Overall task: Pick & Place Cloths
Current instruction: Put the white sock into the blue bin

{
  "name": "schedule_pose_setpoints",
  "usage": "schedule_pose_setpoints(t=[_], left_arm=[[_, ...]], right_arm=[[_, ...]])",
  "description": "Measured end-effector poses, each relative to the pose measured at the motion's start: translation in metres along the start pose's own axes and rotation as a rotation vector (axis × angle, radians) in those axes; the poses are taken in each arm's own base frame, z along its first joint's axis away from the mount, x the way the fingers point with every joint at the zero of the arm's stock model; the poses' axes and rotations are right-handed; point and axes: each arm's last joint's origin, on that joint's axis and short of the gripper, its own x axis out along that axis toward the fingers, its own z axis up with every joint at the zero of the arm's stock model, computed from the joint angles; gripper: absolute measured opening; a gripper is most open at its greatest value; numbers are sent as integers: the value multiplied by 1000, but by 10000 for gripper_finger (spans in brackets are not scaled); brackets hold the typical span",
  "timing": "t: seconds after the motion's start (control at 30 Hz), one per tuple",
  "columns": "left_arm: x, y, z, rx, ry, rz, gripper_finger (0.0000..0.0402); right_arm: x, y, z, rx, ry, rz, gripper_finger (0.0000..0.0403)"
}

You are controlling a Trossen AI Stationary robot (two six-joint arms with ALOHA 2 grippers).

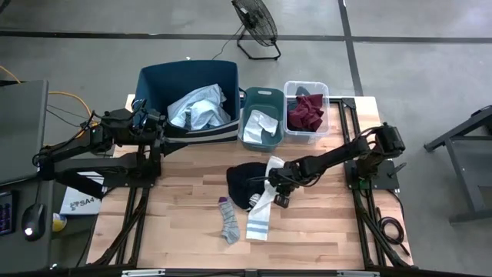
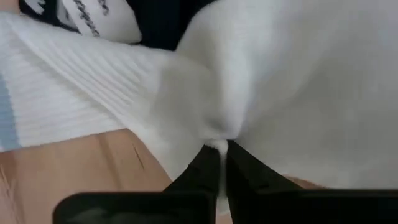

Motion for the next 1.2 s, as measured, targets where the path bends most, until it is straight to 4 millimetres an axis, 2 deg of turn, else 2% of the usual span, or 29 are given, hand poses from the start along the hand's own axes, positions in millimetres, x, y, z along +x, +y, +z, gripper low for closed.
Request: schedule_pose_setpoints(t=[0.1, 0.33, 0.53, 0.73, 0.97, 1.2], left_arm=[[0, 0, 0, 0, 0, 0, 351], [0, 0, 0, 0, 0, -1, 351], [0, 0, 0, 0, 0, -1, 351], [0, 0, 0, -1, 0, -1, 351], [0, 0, 0, -1, 0, -1, 351], [0, 0, 0, -1, 2, -4, 351]], right_arm=[[-18, -1, -3, 31, -8, 9, 6], [-82, 2, -5, 56, -129, 154, 5], [-139, 0, -10, 46, -349, 276, 5], [-192, -2, -10, 47, -700, 358, 4], [-226, -3, -8, 25, -984, 393, 4], [-237, 0, -5, -50, -1105, 407, 4]])
